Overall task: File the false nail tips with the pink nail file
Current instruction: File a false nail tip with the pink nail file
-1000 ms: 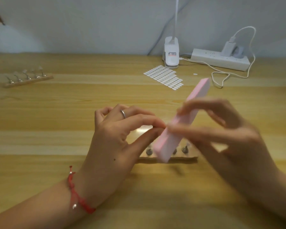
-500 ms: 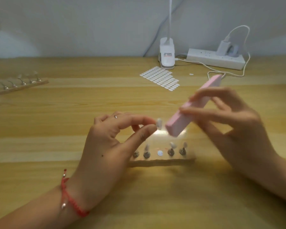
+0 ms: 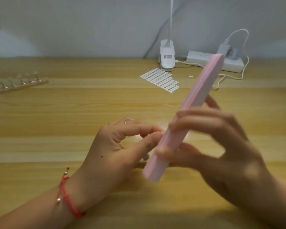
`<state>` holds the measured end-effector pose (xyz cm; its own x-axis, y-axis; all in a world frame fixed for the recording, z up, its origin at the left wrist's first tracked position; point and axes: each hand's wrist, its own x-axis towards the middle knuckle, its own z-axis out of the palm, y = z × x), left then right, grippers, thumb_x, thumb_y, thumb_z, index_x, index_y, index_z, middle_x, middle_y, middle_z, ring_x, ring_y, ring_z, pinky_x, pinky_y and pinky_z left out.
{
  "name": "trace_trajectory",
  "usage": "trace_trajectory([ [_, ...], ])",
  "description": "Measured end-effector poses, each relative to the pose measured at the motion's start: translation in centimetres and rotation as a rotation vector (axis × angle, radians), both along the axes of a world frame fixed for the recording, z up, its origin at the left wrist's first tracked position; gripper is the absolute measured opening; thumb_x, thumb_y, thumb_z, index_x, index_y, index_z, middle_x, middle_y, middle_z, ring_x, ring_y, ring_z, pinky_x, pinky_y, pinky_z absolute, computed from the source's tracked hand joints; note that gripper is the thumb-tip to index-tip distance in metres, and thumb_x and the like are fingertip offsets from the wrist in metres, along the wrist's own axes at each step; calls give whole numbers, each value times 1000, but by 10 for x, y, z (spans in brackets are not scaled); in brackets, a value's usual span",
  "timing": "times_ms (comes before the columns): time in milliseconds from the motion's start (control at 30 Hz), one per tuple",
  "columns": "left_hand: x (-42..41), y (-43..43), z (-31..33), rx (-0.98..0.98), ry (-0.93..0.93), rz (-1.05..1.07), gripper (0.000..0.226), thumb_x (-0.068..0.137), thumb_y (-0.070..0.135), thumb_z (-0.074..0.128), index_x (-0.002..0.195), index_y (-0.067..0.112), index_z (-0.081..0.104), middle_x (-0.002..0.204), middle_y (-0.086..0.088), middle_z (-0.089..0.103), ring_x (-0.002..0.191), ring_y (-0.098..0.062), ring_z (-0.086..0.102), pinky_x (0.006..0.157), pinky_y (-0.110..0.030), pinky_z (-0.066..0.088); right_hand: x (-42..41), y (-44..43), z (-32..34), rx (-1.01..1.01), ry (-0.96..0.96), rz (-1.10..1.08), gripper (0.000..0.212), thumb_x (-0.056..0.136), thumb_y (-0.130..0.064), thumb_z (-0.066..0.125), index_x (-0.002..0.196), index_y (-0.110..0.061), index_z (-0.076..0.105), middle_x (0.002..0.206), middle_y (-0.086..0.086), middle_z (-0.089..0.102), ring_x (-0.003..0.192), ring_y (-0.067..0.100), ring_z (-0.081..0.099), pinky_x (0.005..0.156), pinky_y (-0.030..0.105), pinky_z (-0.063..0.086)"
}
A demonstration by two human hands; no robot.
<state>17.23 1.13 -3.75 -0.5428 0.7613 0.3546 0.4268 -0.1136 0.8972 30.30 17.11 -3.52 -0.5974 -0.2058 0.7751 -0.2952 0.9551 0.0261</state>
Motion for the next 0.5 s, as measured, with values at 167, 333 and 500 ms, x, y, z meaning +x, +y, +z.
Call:
trace_trajectory([
  [167,-3,-1,4,27,4,-11,20,72,42,67,85,30,76,77,1,71,81,-13,62,78,-20,45,0,18,8,-2,-33,-46,27,92,1,61,114,-13,67,116,6,56,121,26,50,108,59,36],
  [333,1,-3,5,31,-43,-16,18,73,43,68,81,30,77,80,3,72,84,-9,64,79,-15,44,2,20,13,-45,-32,-64,27,90,2,62,114,-9,64,117,4,54,119,31,53,105,52,42],
  [500,6,0,4,39,-161,-33,20,67,43,69,77,29,78,81,1,71,75,-4,64,61,-10,46,4,4,9,-127,-17,-8,19,93,-5,64,111,-9,69,113,1,56,119,25,56,107,54,39],
])
